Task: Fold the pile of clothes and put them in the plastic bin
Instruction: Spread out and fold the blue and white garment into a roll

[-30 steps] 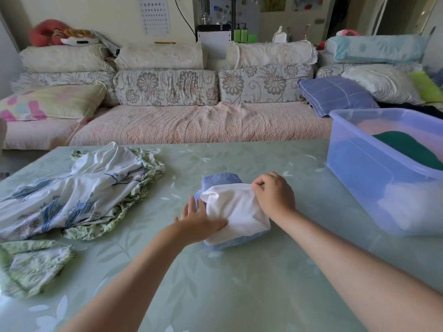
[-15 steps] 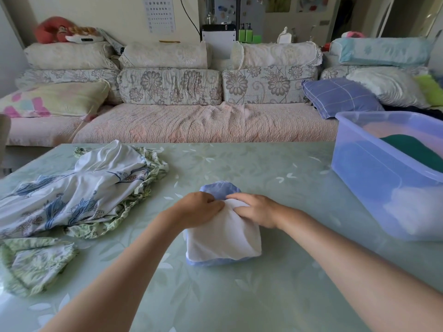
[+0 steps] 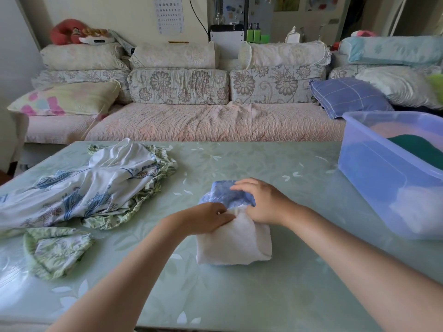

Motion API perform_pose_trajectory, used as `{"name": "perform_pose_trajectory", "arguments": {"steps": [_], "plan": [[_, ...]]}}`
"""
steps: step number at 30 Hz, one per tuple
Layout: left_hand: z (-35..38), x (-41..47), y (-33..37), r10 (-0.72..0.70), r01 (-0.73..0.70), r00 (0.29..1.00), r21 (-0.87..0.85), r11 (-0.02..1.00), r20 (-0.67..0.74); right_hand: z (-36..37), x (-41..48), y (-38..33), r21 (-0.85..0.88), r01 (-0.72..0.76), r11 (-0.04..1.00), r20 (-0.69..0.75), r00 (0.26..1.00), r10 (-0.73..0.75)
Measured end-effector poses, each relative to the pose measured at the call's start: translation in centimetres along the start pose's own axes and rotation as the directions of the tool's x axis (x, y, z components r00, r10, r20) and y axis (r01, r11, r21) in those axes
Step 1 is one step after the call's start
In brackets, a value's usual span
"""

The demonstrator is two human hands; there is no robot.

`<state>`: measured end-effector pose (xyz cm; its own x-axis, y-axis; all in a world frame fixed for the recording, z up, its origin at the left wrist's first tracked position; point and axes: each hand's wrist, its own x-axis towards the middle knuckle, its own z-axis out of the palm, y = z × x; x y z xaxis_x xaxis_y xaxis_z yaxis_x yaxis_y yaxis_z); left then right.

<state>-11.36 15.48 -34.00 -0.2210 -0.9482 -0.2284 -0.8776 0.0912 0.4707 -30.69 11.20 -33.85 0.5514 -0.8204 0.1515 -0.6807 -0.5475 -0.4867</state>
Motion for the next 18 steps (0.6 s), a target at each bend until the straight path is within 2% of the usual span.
{"name": "perform_pose_trajectory", "arguments": {"steps": [1, 3, 4, 5, 7, 8, 10, 12, 14, 16, 18], "plan": [[0.4, 0.1, -0.2, 0.055, -0.055, 0.99, 0.004, 0.998, -0.13, 0.2, -0.3, -0.3, -0.041, 0.047, 0.998, -0.02, 0.999, -0.048], [1.2, 0.1, -0.7, 0.222, -0.221, 0.87, 0.054, 0.974, -0.441, 0.6, -1.3, -0.9, -0.084, 0.06, 0.995, 0.015, 0.998, -0.059], [1.3, -0.2, -0.7, 0.263, -0.249, 0.823, 0.097, 0.964, -0.504, 0.5, -2.0, -1.3, -0.079, 0.034, 0.996, 0.071, 0.997, -0.029], [1.3, -0.5, -0.7, 0.279, -0.241, 0.816, 0.141, 0.96, -0.506, 0.5, -2.8, -1.6, -0.1, 0.023, 0.995, 0.144, 0.99, -0.009], [1.4, -1.2, -0.7, 0.283, -0.208, 0.859, 0.214, 0.954, -0.427, 0.4, -3.9, -1.7, -0.186, 0.059, 0.981, 0.246, 0.969, -0.012], [1.3, -1.7, -0.8, 0.255, -0.186, 0.903, 0.218, 0.958, -0.345, 0.5, -4.3, -1.7, -0.234, 0.084, 0.969, 0.258, 0.966, -0.021], [0.9, -2.9, -1.3, 0.194, -0.179, 0.971, 0.111, 0.978, -0.141, 1.0, -4.8, -1.4, -0.324, 0.128, 0.937, 0.276, 0.96, -0.036], [1.0, -4.0, -1.7, 0.221, -0.218, 0.975, 0.16, 0.963, -0.006, 1.5, -5.2, -1.1, -0.348, 0.12, 0.93, 0.265, 0.964, -0.025], [1.6, -4.4, -2.0, 0.24, -0.228, 0.97, 0.188, 0.955, -0.044, 1.9, -5.6, -1.0, -0.313, 0.094, 0.945, 0.237, 0.971, -0.018], [1.7, -4.5, -1.5, 0.224, -0.21, 0.966, 0.112, 0.971, -0.131, 1.7, -5.5, -0.9, -0.262, 0.055, 0.964, 0.204, 0.979, -0.001], [1.2, -4.6, -1.2, 0.161, -0.162, 0.979, -0.001, 0.987, -0.126, 0.9, -5.4, -0.9, -0.194, 0.006, 0.981, 0.185, 0.982, 0.031]]}}
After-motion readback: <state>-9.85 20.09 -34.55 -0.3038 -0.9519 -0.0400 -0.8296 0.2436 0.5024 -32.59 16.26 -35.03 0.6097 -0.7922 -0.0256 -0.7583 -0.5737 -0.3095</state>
